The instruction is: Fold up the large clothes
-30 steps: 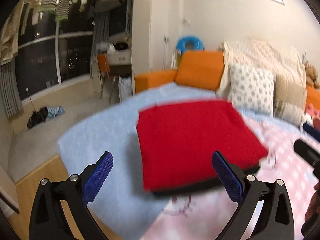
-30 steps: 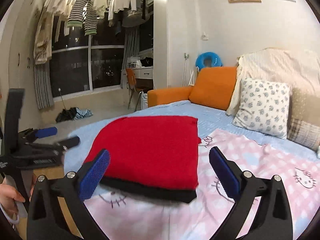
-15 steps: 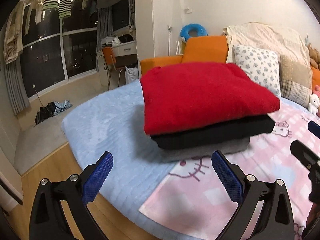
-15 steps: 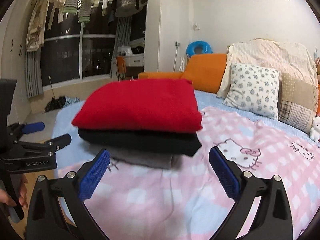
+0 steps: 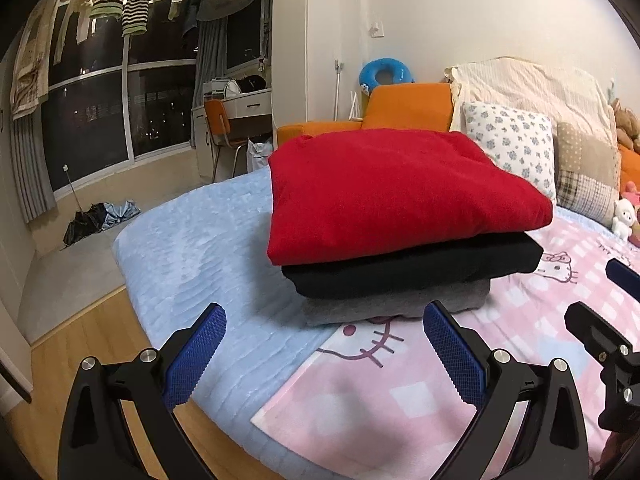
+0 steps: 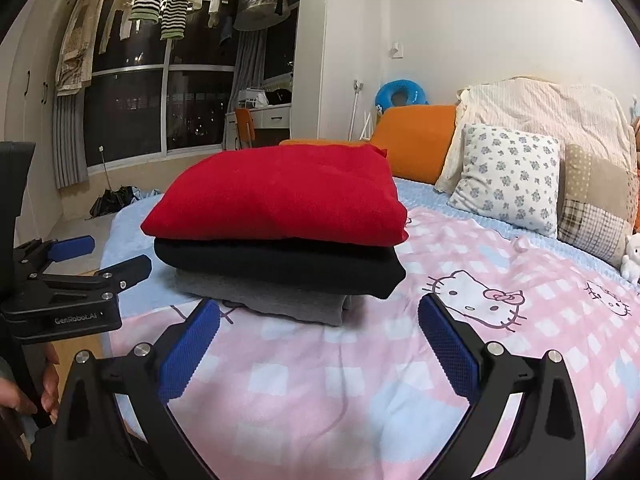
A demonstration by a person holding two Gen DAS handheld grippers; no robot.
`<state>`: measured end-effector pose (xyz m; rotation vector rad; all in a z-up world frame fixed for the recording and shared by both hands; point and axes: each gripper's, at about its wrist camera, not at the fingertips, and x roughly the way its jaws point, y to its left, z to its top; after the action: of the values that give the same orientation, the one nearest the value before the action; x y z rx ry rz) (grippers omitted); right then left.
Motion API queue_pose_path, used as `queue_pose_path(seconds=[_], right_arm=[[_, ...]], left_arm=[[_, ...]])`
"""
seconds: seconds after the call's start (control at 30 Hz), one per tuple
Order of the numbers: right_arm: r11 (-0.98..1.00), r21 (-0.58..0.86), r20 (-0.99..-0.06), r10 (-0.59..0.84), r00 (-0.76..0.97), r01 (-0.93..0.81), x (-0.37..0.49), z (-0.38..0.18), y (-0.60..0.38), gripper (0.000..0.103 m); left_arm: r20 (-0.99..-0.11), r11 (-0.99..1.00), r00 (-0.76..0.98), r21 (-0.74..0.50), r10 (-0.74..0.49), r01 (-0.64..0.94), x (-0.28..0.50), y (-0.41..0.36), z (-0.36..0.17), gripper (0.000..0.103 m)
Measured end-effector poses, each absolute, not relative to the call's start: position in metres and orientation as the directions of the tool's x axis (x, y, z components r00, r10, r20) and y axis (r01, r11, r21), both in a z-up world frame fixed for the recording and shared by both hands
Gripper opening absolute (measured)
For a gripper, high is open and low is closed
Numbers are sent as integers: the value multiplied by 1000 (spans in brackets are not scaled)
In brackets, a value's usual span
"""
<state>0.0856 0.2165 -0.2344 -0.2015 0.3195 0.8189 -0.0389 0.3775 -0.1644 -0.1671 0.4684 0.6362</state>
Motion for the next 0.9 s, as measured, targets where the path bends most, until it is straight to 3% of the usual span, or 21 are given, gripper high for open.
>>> queue_pose_path(seconds=[0.9], right_arm=[[651,-47,-316,709,630,-757,85,-232,215,98]], left_arm=[[-430,813,732,10,529,-582,-33,366,-157,100]])
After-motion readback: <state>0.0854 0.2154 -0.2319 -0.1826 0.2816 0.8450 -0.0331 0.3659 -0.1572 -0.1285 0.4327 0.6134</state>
